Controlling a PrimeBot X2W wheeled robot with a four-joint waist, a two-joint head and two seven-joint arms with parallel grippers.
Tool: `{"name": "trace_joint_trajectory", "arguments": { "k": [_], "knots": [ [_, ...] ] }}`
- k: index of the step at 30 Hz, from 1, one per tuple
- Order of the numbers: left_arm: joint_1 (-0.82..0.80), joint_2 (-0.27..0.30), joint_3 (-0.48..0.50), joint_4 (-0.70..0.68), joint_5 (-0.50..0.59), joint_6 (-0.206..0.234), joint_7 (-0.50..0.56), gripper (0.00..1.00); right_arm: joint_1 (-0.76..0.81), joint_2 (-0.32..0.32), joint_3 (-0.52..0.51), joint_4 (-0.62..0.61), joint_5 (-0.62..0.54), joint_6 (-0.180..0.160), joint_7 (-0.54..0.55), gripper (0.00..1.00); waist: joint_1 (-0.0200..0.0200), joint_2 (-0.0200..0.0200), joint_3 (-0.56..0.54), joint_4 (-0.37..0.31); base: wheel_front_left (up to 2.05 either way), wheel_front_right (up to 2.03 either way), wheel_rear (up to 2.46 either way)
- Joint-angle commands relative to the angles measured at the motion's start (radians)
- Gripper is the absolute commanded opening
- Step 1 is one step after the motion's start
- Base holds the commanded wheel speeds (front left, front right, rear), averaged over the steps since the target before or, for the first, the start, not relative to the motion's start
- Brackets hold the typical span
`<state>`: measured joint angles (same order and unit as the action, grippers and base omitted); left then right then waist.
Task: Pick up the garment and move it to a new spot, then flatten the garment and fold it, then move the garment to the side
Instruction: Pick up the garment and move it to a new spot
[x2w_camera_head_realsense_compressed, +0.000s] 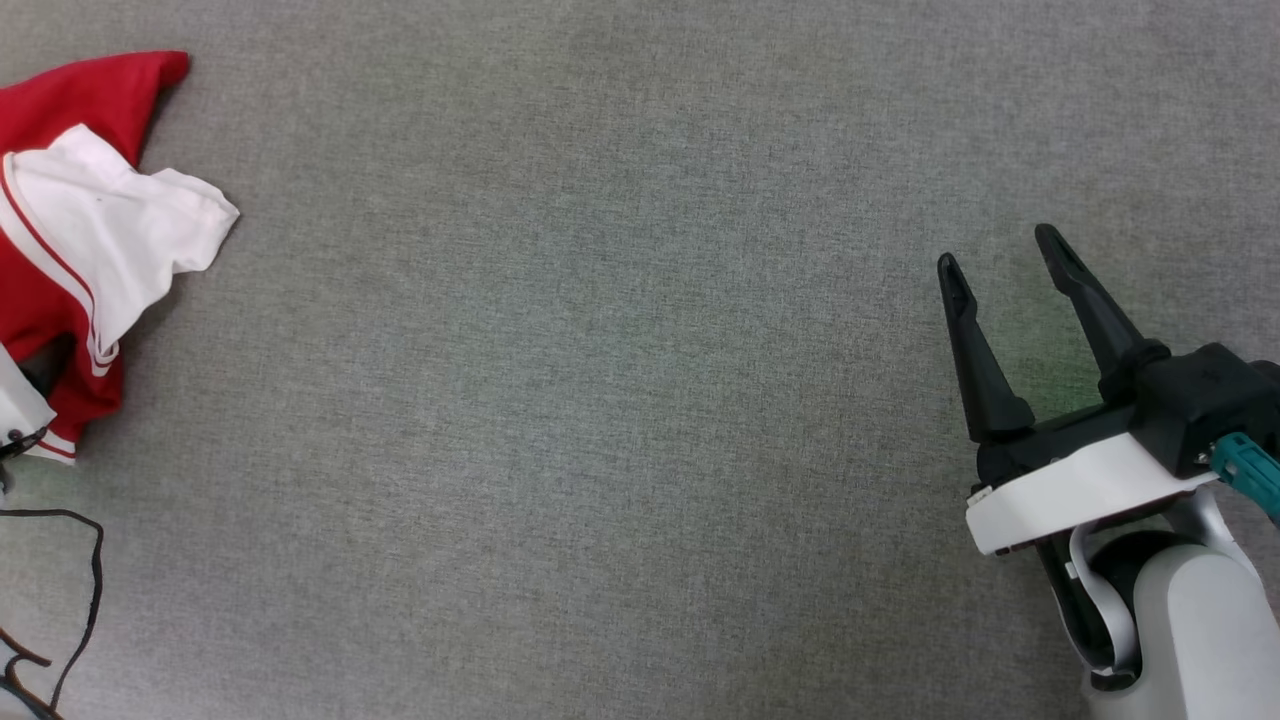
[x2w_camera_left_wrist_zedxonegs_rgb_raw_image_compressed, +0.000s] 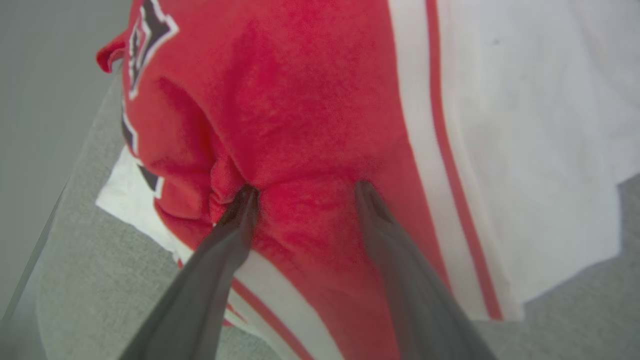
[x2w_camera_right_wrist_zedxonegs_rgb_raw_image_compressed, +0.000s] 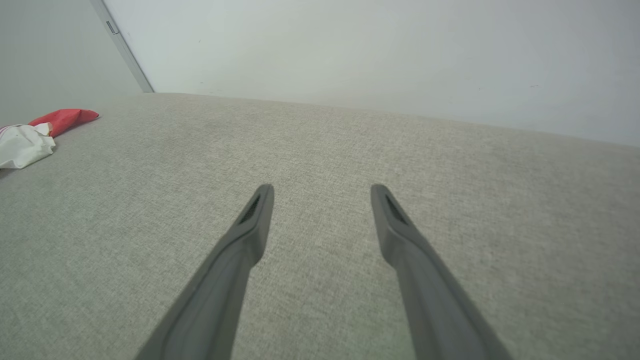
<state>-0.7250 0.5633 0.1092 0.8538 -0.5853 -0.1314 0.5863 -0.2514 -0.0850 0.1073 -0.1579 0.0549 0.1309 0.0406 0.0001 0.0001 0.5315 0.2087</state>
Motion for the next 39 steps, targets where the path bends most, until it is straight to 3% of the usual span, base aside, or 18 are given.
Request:
{"name": "trace_joint_trajectory", "arguments": {
  "k": [1, 2, 3, 9, 14, 22, 32, 39],
  "knots": [
    [0.042, -0.033, -0.012, 0.046, -0.001, 0.004, 0.037, 1.00, -0.016, 0.005, 0.001, 0.003, 0.004, 0.000, -0.006, 1.00, -0.0001, -0.0001, 0.000, 0.000, 0.00, 0.00, 0.00],
    [0.043, -0.037, -0.012, 0.054, -0.005, 0.005, 0.046, 0.46, -0.018, 0.006, 0.000, 0.006, 0.004, 0.000, -0.008, 1.00, -0.0001, -0.0001, -0.002, 0.000, 0.00, 0.00, 0.00],
    [0.041, -0.039, -0.011, 0.053, -0.006, 0.006, 0.040, 0.00, -0.020, 0.006, -0.001, 0.010, 0.004, 0.000, -0.008, 1.00, -0.0001, -0.0001, -0.005, 0.002, 0.00, 0.00, 0.00],
    [0.010, -0.033, -0.029, 0.014, 0.020, 0.006, -0.055, 0.00, -0.008, 0.006, -0.007, 0.025, 0.005, 0.000, -0.013, 1.00, -0.0001, -0.0001, -0.055, 0.013, 0.00, 0.00, 0.00],
    [-0.020, 0.006, -0.041, -0.048, 0.081, 0.034, -0.221, 0.00, 0.019, 0.010, -0.010, 0.043, 0.012, 0.000, -0.024, 1.00, -0.0001, -0.0001, -0.138, 0.021, 0.00, 0.00, 0.00],
    [-0.043, -0.027, -0.077, -0.128, 0.146, 0.062, -0.452, 0.00, 0.078, 0.022, -0.030, 0.060, 0.026, 0.000, -0.033, 1.00, -0.0001, -0.0001, -0.285, 0.016, 0.00, 0.00, 0.00],
    [0.010, -0.079, -0.127, -0.302, 0.199, 0.073, -0.632, 0.00, 0.164, 0.033, -0.048, 0.061, 0.042, 0.000, -0.028, 1.00, -0.0001, -0.0001, -0.434, -0.094, 0.00, 0.00, 0.00],
    [0.127, -0.168, -0.177, -0.505, 0.201, 0.097, -0.678, 0.00, 0.211, 0.034, -0.070, 0.030, 0.038, 0.000, -0.008, 1.00, -0.0001, -0.0001, -0.468, -0.218, 0.00, 0.00, 0.00]
  ]
}}
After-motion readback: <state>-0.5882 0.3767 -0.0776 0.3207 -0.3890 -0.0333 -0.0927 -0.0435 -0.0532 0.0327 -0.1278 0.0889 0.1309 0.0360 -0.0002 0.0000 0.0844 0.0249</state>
